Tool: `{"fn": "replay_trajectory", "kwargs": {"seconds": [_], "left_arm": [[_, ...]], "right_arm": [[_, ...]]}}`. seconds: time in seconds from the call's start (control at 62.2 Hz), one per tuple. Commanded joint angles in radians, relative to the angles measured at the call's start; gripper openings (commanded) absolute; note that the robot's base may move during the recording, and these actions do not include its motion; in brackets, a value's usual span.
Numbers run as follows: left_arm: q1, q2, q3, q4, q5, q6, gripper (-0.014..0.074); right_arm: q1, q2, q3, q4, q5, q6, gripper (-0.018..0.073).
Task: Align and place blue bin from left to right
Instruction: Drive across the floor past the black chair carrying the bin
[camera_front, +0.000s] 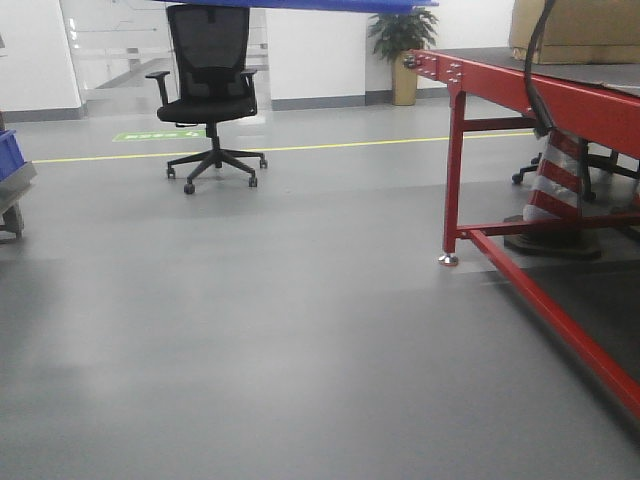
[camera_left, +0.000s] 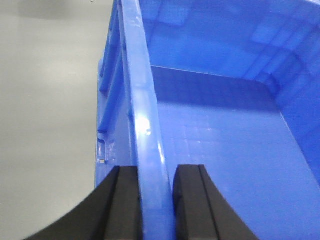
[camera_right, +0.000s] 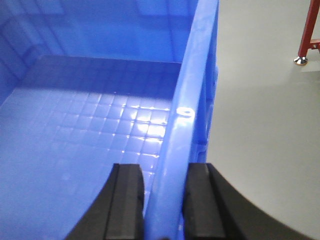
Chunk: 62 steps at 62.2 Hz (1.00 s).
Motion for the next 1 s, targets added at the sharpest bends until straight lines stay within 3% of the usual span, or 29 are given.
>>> {"fn": "replay_trajectory", "kwargs": {"seconds": [0.0,0.981], "left_arm": [[-0.015,-0.025,-0.023,-0.078,-0.097,0.017,-0.0111],[-0.015,-0.025,-0.023,-0.078,-0.097,0.017,-0.0111]], "right_arm": [[0.014,-0.031,-0.011,0.056,-0.209,-0.042,-0.0153],[0.014,-0.031,-0.011,0.056,-0.209,-0.042,-0.0153]]}}
